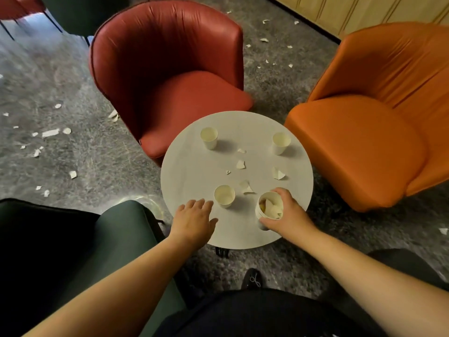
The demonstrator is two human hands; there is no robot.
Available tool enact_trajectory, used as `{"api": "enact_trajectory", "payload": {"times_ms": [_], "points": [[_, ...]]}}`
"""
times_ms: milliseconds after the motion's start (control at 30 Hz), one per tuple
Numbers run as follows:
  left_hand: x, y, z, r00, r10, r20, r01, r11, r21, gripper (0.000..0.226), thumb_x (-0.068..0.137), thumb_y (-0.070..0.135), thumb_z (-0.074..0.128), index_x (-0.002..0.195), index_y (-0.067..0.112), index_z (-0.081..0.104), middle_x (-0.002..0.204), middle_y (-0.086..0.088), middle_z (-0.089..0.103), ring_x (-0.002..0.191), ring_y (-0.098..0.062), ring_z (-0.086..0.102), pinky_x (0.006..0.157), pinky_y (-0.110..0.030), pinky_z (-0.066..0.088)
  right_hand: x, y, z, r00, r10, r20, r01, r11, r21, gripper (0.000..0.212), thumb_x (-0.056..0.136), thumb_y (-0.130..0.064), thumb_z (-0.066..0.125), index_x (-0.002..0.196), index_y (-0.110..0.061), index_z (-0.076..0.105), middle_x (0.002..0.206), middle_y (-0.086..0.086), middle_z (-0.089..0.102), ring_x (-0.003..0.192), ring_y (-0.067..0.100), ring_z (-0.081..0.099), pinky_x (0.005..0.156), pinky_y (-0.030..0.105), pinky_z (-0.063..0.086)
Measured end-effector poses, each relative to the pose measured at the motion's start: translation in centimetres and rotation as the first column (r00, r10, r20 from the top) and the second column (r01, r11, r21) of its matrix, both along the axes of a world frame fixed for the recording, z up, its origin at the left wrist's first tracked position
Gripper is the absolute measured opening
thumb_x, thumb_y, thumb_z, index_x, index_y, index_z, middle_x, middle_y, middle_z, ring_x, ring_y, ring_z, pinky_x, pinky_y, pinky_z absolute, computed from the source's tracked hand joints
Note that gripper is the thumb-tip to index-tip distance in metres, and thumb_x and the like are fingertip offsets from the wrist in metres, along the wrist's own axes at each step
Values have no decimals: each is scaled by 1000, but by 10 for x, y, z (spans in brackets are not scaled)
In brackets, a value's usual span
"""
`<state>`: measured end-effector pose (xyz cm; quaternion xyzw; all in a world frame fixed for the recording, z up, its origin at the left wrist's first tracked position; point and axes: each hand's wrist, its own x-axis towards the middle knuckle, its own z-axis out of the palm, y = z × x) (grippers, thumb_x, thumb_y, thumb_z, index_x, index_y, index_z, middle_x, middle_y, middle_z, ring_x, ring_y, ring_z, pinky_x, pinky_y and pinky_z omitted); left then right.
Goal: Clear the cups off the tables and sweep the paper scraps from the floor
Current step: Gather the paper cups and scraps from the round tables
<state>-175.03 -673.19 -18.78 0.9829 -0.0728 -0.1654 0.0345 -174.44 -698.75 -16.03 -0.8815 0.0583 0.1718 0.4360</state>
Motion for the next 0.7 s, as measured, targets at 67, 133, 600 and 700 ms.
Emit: {"api": "enact_trajectory", "payload": {"times_ms": [67,133,600,700], "points": [[8,2,-4,1000,2,-9,-2,1000,12,56,96,54,37,145,26,36,147,0,45,135,-24,40,108,-42,34,10,3,-7,1000,16,-22,-16,1000,15,69,63,-30,83,112,-41,35,100,-23,48,94,5,51,68,13,40],[16,4,-7,1000,1,-12,-1,1000,22,56,96,54,38,144,25,36,147,0,45,135,-25,40,108,-42,33,16,7,-13,998,23,-51,-22,999,26,70,62,-32,83,111,-44,34,99,-26,47,89,-2,50,65,9,39],[107,-20,-80,945,-287,-161,282,958,-51,82,89,57,56,153,30,13,162,-5,11,143,-30,26,114,-45,28,46,27,-59,988,-147,-47,145,988,-46,72,64,-45,80,118,-47,32,110,-19,45,91,1,47,66,9,37],[129,-15,-88,901,-370,-226,358,929,-92,86,84,50,67,151,29,18,159,-4,19,135,-30,38,102,-43,43,54,39,-67,973,-229,-35,227,972,-53,73,65,-39,83,121,-39,36,110,-17,47,94,1,46,69,6,37]]}}
